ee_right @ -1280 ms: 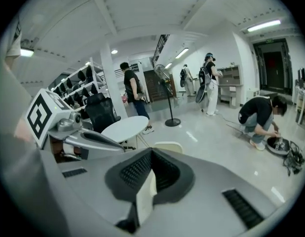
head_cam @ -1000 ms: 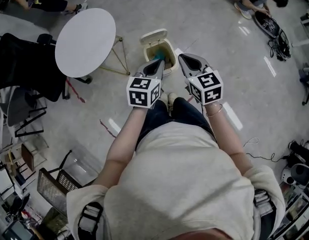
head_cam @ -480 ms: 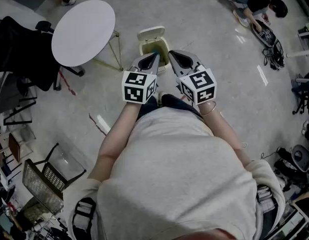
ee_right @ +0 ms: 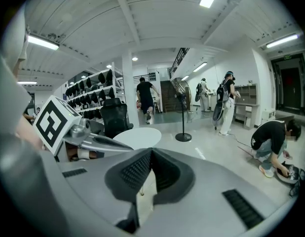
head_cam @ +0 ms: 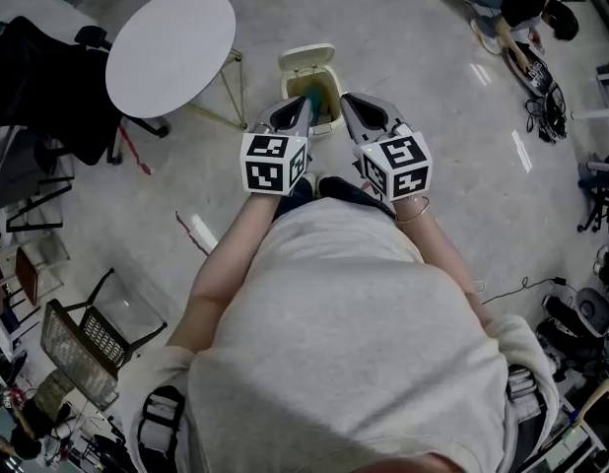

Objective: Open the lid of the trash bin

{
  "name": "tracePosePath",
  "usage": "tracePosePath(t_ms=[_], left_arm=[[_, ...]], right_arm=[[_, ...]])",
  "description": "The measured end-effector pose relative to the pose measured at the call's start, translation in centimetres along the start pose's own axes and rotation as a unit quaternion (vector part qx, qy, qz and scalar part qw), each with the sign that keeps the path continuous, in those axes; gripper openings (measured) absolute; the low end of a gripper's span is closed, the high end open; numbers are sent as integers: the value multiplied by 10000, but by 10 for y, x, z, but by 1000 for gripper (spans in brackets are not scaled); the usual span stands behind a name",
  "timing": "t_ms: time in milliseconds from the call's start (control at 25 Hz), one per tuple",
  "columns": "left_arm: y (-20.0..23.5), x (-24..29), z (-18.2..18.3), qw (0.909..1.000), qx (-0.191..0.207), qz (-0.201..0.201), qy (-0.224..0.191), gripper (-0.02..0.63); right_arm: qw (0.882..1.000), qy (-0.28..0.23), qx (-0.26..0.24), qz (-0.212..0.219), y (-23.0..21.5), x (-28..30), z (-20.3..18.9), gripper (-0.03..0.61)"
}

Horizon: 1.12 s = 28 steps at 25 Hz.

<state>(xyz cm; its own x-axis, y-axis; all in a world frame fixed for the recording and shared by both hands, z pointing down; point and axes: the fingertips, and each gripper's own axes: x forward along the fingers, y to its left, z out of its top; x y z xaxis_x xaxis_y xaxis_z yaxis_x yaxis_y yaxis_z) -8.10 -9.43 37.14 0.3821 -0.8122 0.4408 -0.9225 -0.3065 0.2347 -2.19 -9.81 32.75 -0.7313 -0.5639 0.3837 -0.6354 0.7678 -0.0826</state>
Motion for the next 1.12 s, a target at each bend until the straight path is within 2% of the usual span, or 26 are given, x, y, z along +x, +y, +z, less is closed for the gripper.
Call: tracePosePath(t_ms=[560,760,1120], left_arm=[[16,11,1,9999,-54,-83,121,9],[16,14,-3,9997,60,-116,203,9],[21,16,-5,9997,15,-112,229,9]], right_arm=[[9999,163,28,18,-2,22,-4,8],[9996,206,211,-5,-5,23,-10,8],[9991,205,367,-88,-9,29,-12,6]])
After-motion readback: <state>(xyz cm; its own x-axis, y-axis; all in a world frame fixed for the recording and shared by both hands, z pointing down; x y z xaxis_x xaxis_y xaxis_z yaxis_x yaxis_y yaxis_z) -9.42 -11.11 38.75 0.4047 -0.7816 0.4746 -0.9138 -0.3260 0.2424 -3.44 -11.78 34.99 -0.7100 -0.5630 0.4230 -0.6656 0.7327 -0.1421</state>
